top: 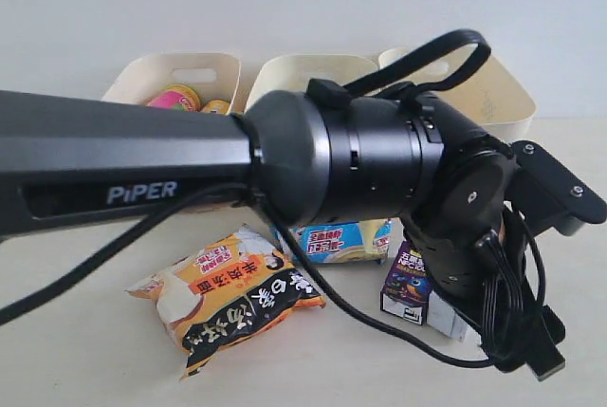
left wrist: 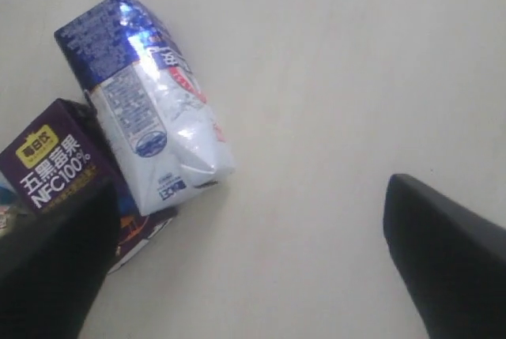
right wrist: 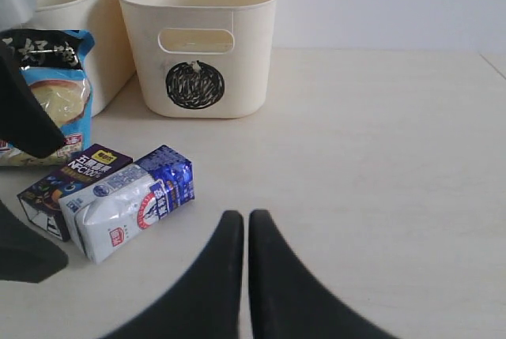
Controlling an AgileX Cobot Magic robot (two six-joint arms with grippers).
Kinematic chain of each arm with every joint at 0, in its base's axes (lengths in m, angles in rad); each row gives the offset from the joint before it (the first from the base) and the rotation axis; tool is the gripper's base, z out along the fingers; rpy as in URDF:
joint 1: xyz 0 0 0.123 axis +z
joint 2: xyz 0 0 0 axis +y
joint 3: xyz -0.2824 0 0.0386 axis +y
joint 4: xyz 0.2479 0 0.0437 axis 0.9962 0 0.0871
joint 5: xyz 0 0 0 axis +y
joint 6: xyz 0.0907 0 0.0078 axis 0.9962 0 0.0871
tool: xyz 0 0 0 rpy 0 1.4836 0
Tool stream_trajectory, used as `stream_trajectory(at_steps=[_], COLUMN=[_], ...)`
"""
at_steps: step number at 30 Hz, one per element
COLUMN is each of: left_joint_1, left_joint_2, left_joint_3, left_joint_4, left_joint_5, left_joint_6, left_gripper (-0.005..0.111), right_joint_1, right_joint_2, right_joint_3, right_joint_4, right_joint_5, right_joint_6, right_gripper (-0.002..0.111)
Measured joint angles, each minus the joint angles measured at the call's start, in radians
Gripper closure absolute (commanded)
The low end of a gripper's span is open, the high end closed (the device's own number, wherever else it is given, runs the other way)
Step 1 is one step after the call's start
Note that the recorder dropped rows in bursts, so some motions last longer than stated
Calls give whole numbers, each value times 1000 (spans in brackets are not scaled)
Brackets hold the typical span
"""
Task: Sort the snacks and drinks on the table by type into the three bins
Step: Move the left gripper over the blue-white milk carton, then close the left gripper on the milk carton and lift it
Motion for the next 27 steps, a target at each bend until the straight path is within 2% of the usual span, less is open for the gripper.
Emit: stream_trajectory(at_steps=[6,14,20,27], left_joint_1=[0,2,41,85], left_joint_2=[59,132,169,182], left_joint_3=[-55,-133,-185,-190], left_joint_4=[15,176,137,52], left_joint_5=[-2,25,25,18], left_joint_6=[-13,-150,-161,-126], left_gripper=[23,23,23,23], right_joint_1=[0,0,0,0], right_joint_2=[0,0,0,0], right_joint_3=[0,0,0,0], right_joint_4=[0,0,0,0], right_joint_5=[0,0,0,0], right_joint_6=[0,0,0,0], right_gripper=[108,108,108,108])
